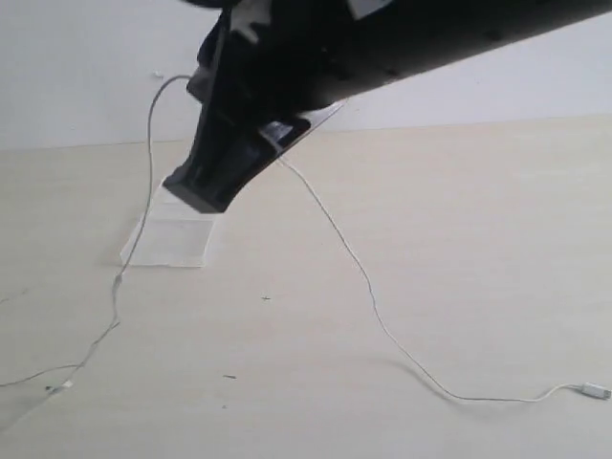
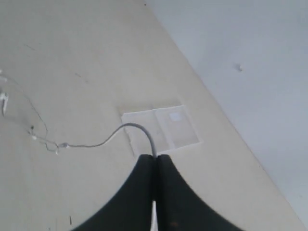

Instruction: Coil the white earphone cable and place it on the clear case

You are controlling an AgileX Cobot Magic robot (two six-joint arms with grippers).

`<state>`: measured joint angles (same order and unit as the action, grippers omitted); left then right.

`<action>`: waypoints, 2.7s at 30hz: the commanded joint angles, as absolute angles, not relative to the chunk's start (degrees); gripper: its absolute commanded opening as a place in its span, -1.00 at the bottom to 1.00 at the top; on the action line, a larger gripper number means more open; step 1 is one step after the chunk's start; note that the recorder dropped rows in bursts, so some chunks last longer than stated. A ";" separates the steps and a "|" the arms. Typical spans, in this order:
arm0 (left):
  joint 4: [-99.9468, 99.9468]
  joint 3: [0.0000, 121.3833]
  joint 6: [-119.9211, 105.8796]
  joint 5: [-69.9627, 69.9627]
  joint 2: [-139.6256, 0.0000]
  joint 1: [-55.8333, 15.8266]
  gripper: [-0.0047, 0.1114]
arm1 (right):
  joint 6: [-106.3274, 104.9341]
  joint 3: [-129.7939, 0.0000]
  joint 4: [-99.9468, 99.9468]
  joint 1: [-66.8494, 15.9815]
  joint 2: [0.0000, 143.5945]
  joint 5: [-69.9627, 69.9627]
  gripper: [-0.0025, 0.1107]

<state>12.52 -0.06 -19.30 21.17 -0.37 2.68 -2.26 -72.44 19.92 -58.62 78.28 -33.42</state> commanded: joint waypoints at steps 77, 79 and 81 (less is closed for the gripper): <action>12.55 0.00 -19.09 20.96 0.00 2.80 -0.92 | 1.65 -93.09 29.11 -58.66 67.99 -24.94 -0.96; 12.55 0.00 -19.09 20.96 0.00 2.80 -0.92 | 1.54 -93.09 29.51 -58.66 67.99 -24.77 -0.96; 12.55 0.00 -19.09 20.96 0.00 2.80 -0.92 | 1.54 -93.09 30.09 -58.66 67.99 -25.33 -0.96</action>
